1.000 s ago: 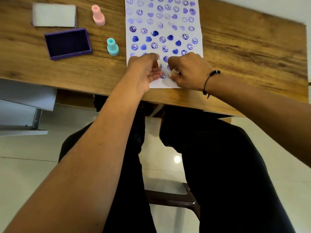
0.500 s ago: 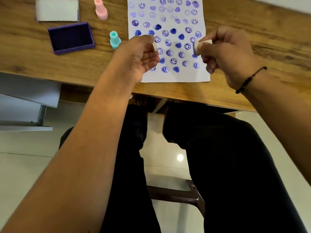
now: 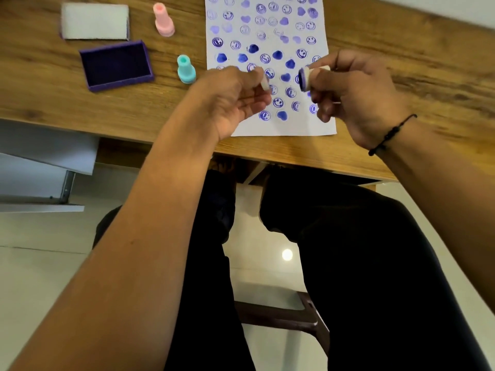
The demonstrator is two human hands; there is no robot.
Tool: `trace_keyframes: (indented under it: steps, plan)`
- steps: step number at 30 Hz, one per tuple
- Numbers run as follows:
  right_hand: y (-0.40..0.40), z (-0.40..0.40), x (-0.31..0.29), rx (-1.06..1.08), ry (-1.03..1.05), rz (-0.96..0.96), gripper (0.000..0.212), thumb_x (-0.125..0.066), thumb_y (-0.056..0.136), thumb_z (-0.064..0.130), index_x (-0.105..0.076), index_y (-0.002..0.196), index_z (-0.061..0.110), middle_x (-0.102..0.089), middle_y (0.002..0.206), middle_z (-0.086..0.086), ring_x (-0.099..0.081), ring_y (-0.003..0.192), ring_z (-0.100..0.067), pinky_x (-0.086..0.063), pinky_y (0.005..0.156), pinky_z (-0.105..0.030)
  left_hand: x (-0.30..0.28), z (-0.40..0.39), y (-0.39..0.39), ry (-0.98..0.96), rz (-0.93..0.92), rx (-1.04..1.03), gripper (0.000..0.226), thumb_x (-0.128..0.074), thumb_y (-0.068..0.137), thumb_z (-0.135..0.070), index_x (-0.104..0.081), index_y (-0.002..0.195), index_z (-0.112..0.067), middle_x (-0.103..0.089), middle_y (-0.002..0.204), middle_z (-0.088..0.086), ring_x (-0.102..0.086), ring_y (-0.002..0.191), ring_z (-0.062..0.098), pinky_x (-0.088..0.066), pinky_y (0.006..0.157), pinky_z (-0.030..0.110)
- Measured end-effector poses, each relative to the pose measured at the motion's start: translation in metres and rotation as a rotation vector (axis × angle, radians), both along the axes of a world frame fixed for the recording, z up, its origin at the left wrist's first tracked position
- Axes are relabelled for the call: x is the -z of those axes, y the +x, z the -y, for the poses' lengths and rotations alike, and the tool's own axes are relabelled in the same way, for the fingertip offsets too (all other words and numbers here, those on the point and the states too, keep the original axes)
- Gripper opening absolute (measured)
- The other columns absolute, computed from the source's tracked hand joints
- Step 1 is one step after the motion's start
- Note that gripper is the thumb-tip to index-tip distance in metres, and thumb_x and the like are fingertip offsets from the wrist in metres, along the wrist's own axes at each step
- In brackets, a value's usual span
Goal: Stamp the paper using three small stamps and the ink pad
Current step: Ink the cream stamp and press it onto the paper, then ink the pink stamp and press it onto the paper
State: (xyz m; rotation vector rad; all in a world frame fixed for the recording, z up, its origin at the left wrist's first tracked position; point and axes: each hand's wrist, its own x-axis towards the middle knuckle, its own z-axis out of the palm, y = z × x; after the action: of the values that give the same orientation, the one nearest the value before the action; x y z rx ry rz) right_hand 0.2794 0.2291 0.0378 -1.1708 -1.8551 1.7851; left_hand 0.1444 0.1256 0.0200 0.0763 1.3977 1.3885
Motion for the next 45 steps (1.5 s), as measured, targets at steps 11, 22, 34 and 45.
trace_keyframes:
  steps: [11,22,34,45]
  plan:
    - [-0.045,0.016,-0.014,-0.105,0.112,-0.051,0.009,-0.058,0.085,0.006,-0.065,0.081,0.012,-0.062,0.059,-0.003,-0.054,0.042,-0.011,-0.051,0.046,-0.025,-0.013,0.005,-0.012,0.155,-0.038,-0.034,0.015,-0.052,0.091,-0.011,-0.058,0.081,-0.001,-0.059,0.076,0.014,-0.054,0.057,0.014,-0.048,0.053,0.017]
    - [-0.110,0.027,-0.028,-0.407,0.468,0.038,0.009,-0.058,0.087,0.010,-0.064,0.090,0.004,-0.062,0.066,-0.004,-0.056,0.046,-0.011,-0.053,0.050,-0.027,-0.018,0.025,-0.049,0.183,-0.065,-0.291,0.020,-0.052,0.092,-0.018,-0.058,0.084,-0.001,-0.057,0.071,0.012,-0.047,0.055,0.013,-0.037,0.056,0.022]
    - [-0.211,0.010,0.038,-0.701,1.081,0.512,0.019,-0.052,0.084,0.014,-0.061,0.092,-0.001,-0.064,0.102,-0.026,-0.058,0.093,-0.040,-0.033,0.066,-0.030,-0.007,0.035,-0.085,-0.013,-0.141,-0.670,0.025,-0.056,0.087,-0.028,-0.064,0.075,-0.009,-0.057,0.063,0.001,-0.050,0.058,0.010,-0.043,0.052,0.018]
    - [-0.244,-0.003,0.009,-0.745,1.123,0.551,0.035,-0.061,0.080,0.036,-0.069,0.093,0.004,-0.067,0.097,-0.020,-0.060,0.090,-0.035,-0.047,0.073,-0.034,-0.002,0.034,-0.094,0.033,0.006,-0.778,0.016,-0.056,0.086,-0.019,-0.064,0.080,-0.006,-0.057,0.065,0.003,-0.050,0.058,0.009,-0.044,0.053,0.018]
